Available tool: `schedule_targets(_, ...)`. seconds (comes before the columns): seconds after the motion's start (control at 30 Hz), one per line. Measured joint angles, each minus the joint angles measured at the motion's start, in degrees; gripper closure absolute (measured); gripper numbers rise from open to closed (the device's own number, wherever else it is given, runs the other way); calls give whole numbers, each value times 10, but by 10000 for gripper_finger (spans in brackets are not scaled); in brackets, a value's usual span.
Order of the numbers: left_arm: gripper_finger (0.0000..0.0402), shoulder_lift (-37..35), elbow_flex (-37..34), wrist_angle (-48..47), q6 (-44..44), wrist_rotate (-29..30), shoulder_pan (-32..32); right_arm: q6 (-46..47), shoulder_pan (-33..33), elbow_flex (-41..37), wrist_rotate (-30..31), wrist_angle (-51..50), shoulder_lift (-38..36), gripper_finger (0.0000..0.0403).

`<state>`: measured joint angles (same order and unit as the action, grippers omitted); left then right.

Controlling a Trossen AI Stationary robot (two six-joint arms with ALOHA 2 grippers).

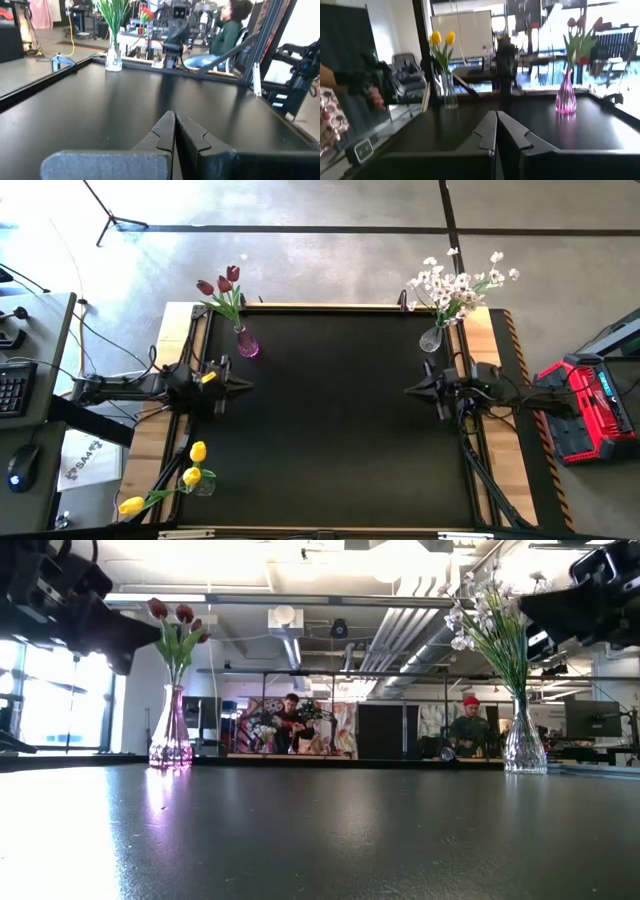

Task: Sort flowers into vase by color
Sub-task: Return to Home Position

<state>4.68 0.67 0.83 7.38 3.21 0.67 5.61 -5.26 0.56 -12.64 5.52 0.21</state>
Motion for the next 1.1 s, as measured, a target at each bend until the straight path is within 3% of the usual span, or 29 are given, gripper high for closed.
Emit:
schedule_targets(0.43,401,18,0,3,35,7,0,20,0,0,50,-38,4,403)
schedule_targets(1.1,401,18,0,3,35,7,0,19,0,0,56,-40,5,402)
